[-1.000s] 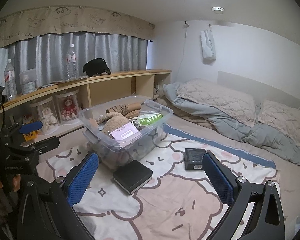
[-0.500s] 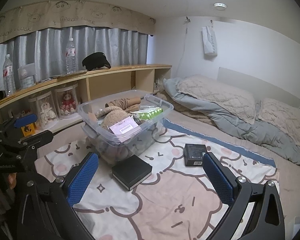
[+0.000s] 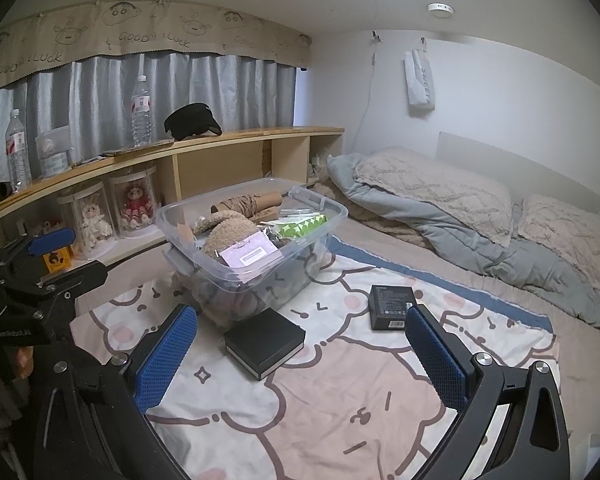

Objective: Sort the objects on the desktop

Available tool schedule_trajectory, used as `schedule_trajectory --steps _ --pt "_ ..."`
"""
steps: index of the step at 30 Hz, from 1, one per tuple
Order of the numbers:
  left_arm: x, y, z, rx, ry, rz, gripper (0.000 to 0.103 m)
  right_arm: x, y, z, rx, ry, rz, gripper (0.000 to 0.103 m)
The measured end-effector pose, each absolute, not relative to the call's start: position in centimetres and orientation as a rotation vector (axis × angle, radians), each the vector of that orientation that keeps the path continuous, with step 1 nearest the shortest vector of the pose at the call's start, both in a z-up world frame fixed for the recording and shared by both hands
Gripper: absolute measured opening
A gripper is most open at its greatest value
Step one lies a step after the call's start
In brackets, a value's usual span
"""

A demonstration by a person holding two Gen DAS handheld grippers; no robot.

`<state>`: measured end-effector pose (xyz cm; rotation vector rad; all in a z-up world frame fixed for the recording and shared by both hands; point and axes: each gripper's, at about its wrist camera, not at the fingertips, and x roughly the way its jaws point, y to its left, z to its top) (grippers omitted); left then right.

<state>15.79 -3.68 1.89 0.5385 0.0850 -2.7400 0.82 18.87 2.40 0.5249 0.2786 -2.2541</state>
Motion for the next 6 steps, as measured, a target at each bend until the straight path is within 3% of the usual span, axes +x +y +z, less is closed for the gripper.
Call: schedule_trajectory --steps 6 --pt "15.73 -3.65 1.81 0.541 0.085 -2.740 0.103 0.89 18.81 2.35 0.525 0.279 -2.253 0.103"
